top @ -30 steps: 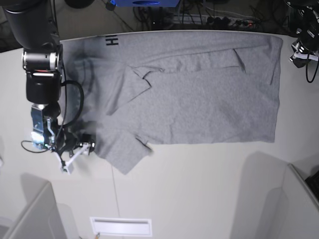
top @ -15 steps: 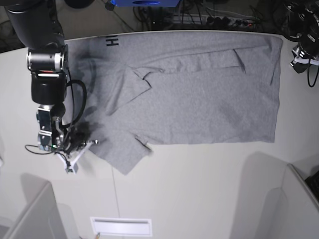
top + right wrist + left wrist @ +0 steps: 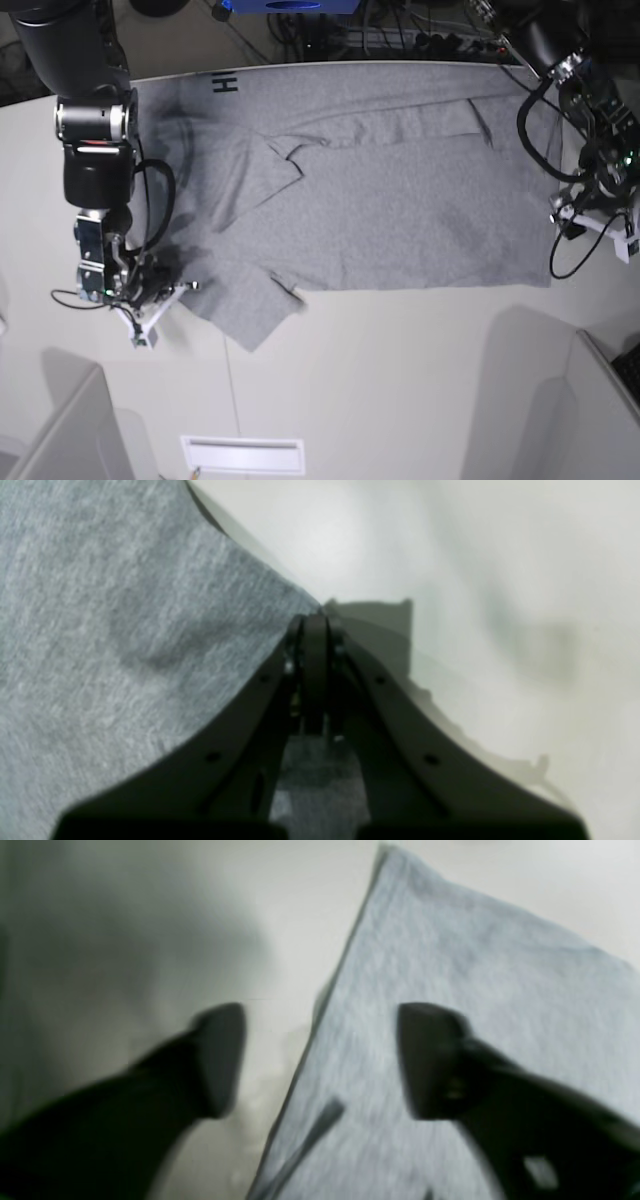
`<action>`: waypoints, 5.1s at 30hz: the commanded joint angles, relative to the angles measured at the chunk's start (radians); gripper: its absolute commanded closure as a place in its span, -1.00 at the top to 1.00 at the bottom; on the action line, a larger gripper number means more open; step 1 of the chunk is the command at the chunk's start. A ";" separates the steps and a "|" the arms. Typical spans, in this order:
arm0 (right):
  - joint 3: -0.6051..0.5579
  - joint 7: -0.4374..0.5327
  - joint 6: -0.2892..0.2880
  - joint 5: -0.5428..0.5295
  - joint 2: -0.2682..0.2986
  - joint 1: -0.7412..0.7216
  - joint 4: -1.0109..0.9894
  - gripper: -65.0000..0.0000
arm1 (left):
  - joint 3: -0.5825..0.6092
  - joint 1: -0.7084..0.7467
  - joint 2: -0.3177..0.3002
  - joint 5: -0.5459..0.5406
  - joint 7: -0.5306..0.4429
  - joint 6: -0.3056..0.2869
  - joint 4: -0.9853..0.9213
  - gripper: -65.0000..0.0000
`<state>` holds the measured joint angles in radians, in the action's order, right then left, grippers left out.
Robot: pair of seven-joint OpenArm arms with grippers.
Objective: Fold the T-shirt properly
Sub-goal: 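Grasp the hem corner with the left gripper and pull both toward the collar, then drag the held shirt edge with both grippers toward the collar side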
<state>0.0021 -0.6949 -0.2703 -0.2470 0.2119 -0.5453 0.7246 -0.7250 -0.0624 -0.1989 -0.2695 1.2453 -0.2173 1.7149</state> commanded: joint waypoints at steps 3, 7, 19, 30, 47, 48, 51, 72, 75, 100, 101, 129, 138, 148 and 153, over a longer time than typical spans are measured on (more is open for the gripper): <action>-0.001 -0.041 -0.004 0.015 0.002 -0.008 0.000 -1.00 | 0.061 -0.118 -0.066 0.014 -0.035 -0.004 -0.175 0.76; -0.003 -0.041 -0.004 0.015 0.002 -0.009 0.000 -1.00 | 0.143 -0.213 -0.127 0.017 -0.189 -0.004 -0.419 0.62; -0.004 -0.042 -0.002 0.016 0.004 -0.009 0.000 -1.00 | 0.249 -0.347 -0.165 0.014 -0.414 -0.004 -0.731 0.57; -0.004 -0.042 -0.002 0.016 0.004 -0.011 -0.001 -1.00 | 0.413 -0.445 -0.169 0.014 -0.534 -0.004 -0.955 0.57; 0.002 0.017 -0.001 0.016 0.005 0.006 0.002 -1.00 | 0.413 -0.393 -0.164 0.014 -0.533 -0.040 -0.929 -1.00; 0.003 0.019 -0.001 0.013 0.005 0.006 0.002 -1.00 | 0.413 -0.379 -0.167 0.014 -0.533 -0.058 -0.896 -1.00; 0.003 0.019 -0.001 0.011 0.005 0.003 0.007 -1.00 | 0.414 -0.330 -0.169 0.014 -0.531 -0.072 -0.792 -1.00; 0.132 -0.044 0.001 0.015 0.011 0.118 0.338 -1.00 | 0.296 -0.172 -0.135 0.011 -0.281 -0.112 -0.273 -1.00; 0.135 -0.062 0.001 0.015 0.005 0.146 0.398 -1.00 | 0.292 -0.172 -0.127 0.013 -0.253 -0.158 -0.241 -1.00; 0.253 -0.199 -0.005 0.010 -0.027 0.370 0.823 -1.00 | 0.152 -0.029 -0.052 0.013 -0.002 -0.242 0.176 -1.00; 0.253 -0.208 -0.005 0.010 -0.036 0.374 0.835 -1.00 | 0.137 -0.029 -0.047 0.013 0.012 -0.251 0.187 -1.00; 0.609 -0.443 -0.007 -0.387 -0.122 0.729 1.237 -1.00 | 0.048 0.249 -0.046 0.011 0.044 -0.364 0.282 -1.00; 0.648 -0.444 -0.007 -0.504 -0.121 0.833 1.237 -1.00 | 0.043 0.341 -0.050 0.011 0.044 -0.423 0.294 -1.00; 0.646 -0.444 -0.005 -0.501 -0.124 0.899 1.229 -1.00 | 0.043 0.424 -0.050 0.014 0.043 -0.425 0.293 -1.00; 0.645 -0.443 -0.005 -0.499 -0.125 0.910 1.211 -1.00 | 0.051 0.424 -0.049 0.019 0.043 -0.423 0.291 -1.00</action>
<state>0.6434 -1.1530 -0.2768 -0.7345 0.0776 0.3641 1.9221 -0.6712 0.3607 -0.2333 -0.2607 1.2942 -0.6373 1.9919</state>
